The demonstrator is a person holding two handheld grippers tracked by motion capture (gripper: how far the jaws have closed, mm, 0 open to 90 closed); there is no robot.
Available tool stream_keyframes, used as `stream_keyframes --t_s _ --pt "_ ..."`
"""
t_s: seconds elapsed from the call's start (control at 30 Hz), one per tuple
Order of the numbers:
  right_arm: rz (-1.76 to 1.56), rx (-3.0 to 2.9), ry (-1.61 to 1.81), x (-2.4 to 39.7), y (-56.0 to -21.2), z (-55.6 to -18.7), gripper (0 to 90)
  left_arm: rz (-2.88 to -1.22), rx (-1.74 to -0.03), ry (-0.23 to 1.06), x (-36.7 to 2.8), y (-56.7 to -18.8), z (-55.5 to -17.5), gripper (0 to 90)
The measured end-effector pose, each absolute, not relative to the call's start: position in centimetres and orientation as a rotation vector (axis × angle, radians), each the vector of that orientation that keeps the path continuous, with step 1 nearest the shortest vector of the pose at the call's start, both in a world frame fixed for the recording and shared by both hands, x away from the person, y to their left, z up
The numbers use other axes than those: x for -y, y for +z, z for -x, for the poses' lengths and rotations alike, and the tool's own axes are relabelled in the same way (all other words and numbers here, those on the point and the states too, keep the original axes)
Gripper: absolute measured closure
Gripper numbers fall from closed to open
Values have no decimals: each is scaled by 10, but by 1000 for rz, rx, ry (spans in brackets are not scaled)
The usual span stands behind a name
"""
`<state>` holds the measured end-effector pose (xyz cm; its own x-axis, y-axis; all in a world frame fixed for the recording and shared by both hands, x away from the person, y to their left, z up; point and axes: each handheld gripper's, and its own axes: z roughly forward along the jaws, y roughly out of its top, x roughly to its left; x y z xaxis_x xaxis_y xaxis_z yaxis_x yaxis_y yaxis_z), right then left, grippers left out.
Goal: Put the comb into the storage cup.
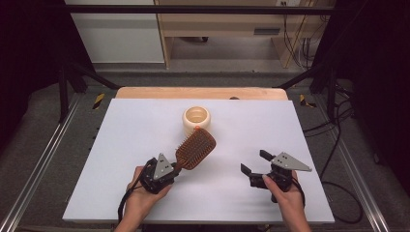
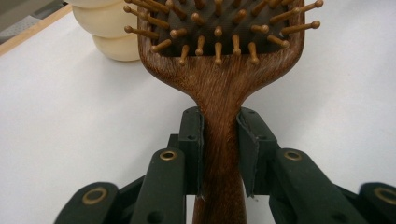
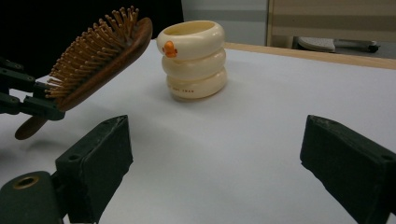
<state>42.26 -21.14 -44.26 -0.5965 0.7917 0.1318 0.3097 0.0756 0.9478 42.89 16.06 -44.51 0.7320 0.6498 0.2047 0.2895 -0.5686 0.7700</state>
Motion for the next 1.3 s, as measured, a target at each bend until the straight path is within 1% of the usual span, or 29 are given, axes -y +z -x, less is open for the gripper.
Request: stream_keyframes --t_s 0.13,0.83,1.0,1.3 --pt "-1091 -1933 1558 207 -442 -422 91 -2152 -688 651 -161 -442 -426 726" --pt "-1105 -1928 1731 170 -436 -419 68 -1998 -702 683 -168 -437 -419 726" --pt "-1102 -1932 1768 157 -429 -421 55 -1981 -705 677 -170 -437 -419 726" --pt "-1121 -1927 1827 136 -414 -426 57 -1953 -697 678 -168 -436 -417 726"
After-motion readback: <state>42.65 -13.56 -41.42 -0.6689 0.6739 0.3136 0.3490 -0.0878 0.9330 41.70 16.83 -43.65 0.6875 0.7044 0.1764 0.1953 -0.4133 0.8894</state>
